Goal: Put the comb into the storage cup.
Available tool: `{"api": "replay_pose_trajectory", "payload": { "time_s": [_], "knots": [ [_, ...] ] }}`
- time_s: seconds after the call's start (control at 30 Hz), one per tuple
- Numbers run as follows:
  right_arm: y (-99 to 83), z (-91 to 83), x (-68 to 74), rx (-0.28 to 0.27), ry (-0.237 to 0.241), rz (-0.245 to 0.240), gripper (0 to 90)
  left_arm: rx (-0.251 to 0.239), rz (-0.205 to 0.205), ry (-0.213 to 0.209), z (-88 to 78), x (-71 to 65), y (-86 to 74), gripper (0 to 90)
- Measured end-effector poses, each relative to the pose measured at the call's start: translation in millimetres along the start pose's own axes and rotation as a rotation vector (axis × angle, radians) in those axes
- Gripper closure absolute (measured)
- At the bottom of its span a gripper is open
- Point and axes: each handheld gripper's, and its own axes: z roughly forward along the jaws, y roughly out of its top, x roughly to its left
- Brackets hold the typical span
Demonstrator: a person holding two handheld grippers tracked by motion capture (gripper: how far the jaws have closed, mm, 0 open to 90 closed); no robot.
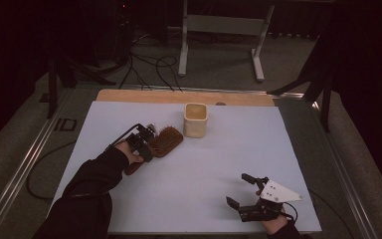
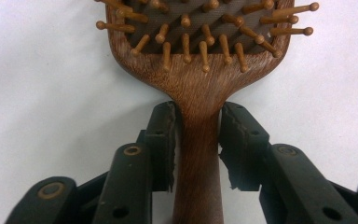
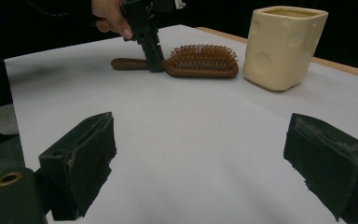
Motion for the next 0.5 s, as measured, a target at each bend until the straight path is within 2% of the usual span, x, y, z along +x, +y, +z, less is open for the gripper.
{"api": "replay_pose_trajectory", "payload": {
  "time_s": [0.27,0.4,0.5],
  "knots": [
    [0.0,0.5,0.4,0.002,0.002,-0.001,8.7,0.02,0.004,0.042,0.6,-6.8,2.7,71.6],
    [-0.2,1.0,0.2,0.002,0.001,-0.003,8.7,0.01,-0.013,0.032,0.9,-5.7,1.0,72.7],
    [0.1,0.7,0.6,0.002,0.002,-0.003,8.6,0.005,-0.01,0.026,0.8,-4.3,0.1,73.6]
  ]
}}
